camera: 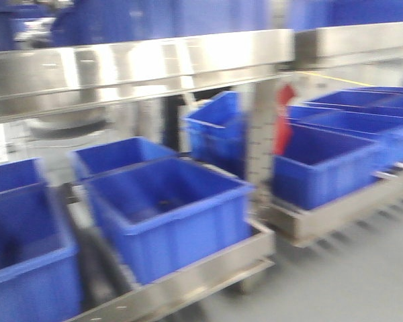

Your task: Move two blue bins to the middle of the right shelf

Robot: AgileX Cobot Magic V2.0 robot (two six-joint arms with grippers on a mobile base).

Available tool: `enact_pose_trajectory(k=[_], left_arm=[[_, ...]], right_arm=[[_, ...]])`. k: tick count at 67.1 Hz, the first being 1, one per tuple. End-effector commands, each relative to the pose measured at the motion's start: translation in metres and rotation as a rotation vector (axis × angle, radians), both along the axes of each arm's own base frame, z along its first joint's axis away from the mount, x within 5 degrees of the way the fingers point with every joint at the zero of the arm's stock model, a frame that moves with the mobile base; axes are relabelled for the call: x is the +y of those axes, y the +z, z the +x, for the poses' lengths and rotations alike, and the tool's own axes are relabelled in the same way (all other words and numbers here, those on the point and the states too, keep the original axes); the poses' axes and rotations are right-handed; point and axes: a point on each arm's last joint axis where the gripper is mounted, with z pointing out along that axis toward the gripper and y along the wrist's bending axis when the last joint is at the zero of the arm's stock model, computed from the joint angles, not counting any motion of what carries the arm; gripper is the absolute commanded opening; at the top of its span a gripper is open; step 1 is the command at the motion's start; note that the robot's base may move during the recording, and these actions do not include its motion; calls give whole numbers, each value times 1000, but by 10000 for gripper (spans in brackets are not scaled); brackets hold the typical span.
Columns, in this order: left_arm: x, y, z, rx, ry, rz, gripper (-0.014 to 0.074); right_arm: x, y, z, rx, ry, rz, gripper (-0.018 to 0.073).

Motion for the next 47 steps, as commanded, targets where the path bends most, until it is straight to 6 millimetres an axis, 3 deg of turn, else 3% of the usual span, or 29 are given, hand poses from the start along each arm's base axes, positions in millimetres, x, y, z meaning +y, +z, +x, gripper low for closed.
enact_pose_trajectory(k=[1,47], left_arm=[[2,23,-1,-166,28,-78,-111],[2,28,1,-227,43,-102,-111]], right_arm=[[-2,16,-6,-77,10,48,-154],[-2,16,-6,-77,10,48,-154]])
